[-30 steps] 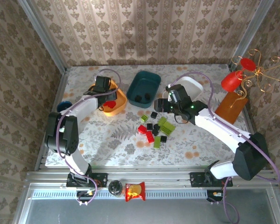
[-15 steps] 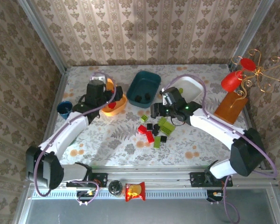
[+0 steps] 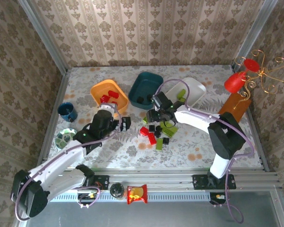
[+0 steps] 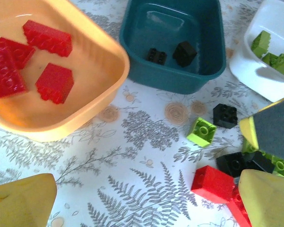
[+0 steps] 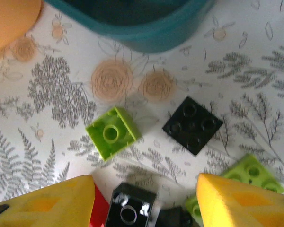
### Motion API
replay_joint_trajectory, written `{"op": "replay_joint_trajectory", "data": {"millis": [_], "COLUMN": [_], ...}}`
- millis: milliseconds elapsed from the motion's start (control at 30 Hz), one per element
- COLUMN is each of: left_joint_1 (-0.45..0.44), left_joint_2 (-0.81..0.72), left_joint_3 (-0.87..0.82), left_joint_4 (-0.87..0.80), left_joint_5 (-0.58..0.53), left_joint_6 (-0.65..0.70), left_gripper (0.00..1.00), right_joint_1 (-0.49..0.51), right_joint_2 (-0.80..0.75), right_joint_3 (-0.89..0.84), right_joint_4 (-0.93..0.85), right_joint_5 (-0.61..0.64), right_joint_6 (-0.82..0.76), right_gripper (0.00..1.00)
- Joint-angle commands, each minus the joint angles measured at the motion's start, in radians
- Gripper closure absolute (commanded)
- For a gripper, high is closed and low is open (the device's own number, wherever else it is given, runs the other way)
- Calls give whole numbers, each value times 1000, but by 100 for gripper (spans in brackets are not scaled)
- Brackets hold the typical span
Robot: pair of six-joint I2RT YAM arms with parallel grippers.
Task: Sort the legos into containers by color
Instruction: Place the lego in the container, then pick up the lego from the center of the table.
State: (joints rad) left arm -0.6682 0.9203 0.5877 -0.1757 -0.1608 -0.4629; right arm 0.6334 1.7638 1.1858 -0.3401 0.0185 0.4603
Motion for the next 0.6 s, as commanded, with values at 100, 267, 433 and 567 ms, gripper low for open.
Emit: {"op": "replay_joint_trajectory", "data": {"millis": [100, 267, 433, 567], "left_joint_1": [-6, -1, -1, 1], "left_joint_2": [-72, -87, -88, -91], "left_joint_3": [-57, -57, -60, -65], "left_joint_4": [-71, -92, -94, -96], "left_joint_5": [-71, -84, -82, -85], "left_joint_6": [-49, -46, -43, -43], "left_gripper": [0, 0, 0, 0], "right_joint_1": [60, 64, 72, 93], "right_joint_2": [125, 210, 267, 288], "right_joint_3": [147, 219, 267, 266], "right_joint_4": [-33, -63, -100, -122], "right_joint_5": [47, 80, 102, 127], "right_joint_6": [-130, -162, -217, -246], "right_gripper": [36, 41, 43, 44]}}
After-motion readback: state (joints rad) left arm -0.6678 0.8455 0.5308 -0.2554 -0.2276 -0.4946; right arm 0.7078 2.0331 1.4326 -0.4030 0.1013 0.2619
